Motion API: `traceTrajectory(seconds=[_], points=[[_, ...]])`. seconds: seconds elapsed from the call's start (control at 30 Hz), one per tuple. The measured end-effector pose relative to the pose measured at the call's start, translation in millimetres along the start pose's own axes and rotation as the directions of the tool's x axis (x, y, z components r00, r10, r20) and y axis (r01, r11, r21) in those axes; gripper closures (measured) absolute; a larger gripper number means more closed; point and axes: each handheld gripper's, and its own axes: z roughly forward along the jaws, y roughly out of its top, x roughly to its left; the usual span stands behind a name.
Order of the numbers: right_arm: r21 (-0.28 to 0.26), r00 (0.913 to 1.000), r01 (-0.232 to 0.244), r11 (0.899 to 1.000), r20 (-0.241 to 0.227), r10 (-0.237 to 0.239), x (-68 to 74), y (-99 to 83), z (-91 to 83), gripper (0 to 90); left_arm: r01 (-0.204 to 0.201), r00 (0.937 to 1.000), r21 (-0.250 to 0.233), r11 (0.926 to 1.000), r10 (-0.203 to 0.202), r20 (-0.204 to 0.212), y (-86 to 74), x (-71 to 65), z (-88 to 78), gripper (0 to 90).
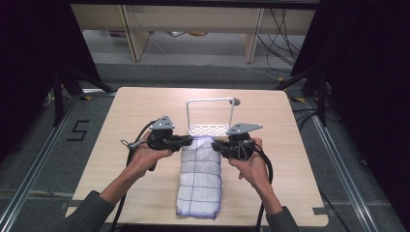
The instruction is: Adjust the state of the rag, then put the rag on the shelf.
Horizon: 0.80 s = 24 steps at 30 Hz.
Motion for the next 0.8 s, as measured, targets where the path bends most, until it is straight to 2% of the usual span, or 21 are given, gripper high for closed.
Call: traceTrajectory(seconds=[0.07, 0.27, 0.33, 0.37, 0.4, 0.43, 0.47, 0.5, 0.57, 0.67, 0.8], points=[[-0.011, 0.9999, 0.010, 1.000, 0.002, -0.010, 0.0, 2.2, -2.8, 82.4, 0.000, 0.9999, -0.012, 0.9999, 0.001, 0.012, 3.5, -2.0, -0.7, 84.6], [-0.028, 1.0000, 0.008, 1.000, 0.004, -0.008, 2.1, 6.7, -8.3, 82.5, -0.015, 0.9999, -0.017, 0.9997, 0.015, 0.003, 12.4, -6.0, -5.7, 84.6], [-0.037, 0.9996, 0.026, 0.999, 0.005, -0.026, 1.5, 10.0, -11.9, 82.4, -0.005, 1.0000, -0.029, 0.9996, 0.005, 0.005, 17.3, -7.1, -8.5, 84.6], [-0.038, 1.0000, 0.008, 0.999, 0.002, -0.008, 3.7, 11.6, -14.2, 82.4, -0.010, 0.9999, -0.033, 0.9994, 0.010, 0.008, 19.7, -7.7, -10.3, 84.6], [-0.053, 0.9997, 0.025, 0.998, 0.000, -0.025, 3.1, 13.8, -16.1, 82.5, -0.014, 0.9999, -0.038, 0.9992, 0.014, 0.003, 22.1, -9.4, -12.5, 84.6], [-0.060, 0.9999, 0.016, 0.998, 0.000, -0.016, 4.4, 16.0, -18.2, 82.5, -0.025, 0.9997, -0.044, 0.9987, 0.025, 0.004, 25.0, -11.5, -14.8, 84.7], [-0.072, 0.9999, 0.015, 0.997, -0.001, -0.015, 3.9, 21.6, -23.0, 82.5, -0.037, 0.9993, -0.053, 0.9980, 0.037, 0.008, 28.0, -13.5, -16.9, 84.7], [-0.075, 0.9994, 0.034, 0.997, -0.008, -0.034, 2.1, 24.4, -24.5, 82.5, -0.043, 0.9990, -0.052, 0.9977, 0.044, 0.009, 34.1, -16.2, -21.2, 84.7], [-0.077, 0.9995, 0.033, 0.997, -0.001, -0.033, 2.6, 27.8, -27.7, 82.5, -0.043, 0.9990, -0.062, 0.9972, 0.044, 0.013, 37.5, -16.3, -22.6, 84.7], [-0.093, 0.9982, 0.057, 0.994, 0.022, -0.055, 2.5, 40.7, -35.7, 82.6, -0.053, 0.9986, -0.072, 0.9960, 0.053, 0.001, 49.4, -16.7, -27.3, 84.8], [-0.106, 0.9977, 0.063, 0.992, 0.032, -0.060, 2.9, 54.3, -43.3, 82.6, -0.062, 0.9981, -0.083, 0.9947, 0.061, -0.011, 62.7, -19.3, -29.7, 84.8]])
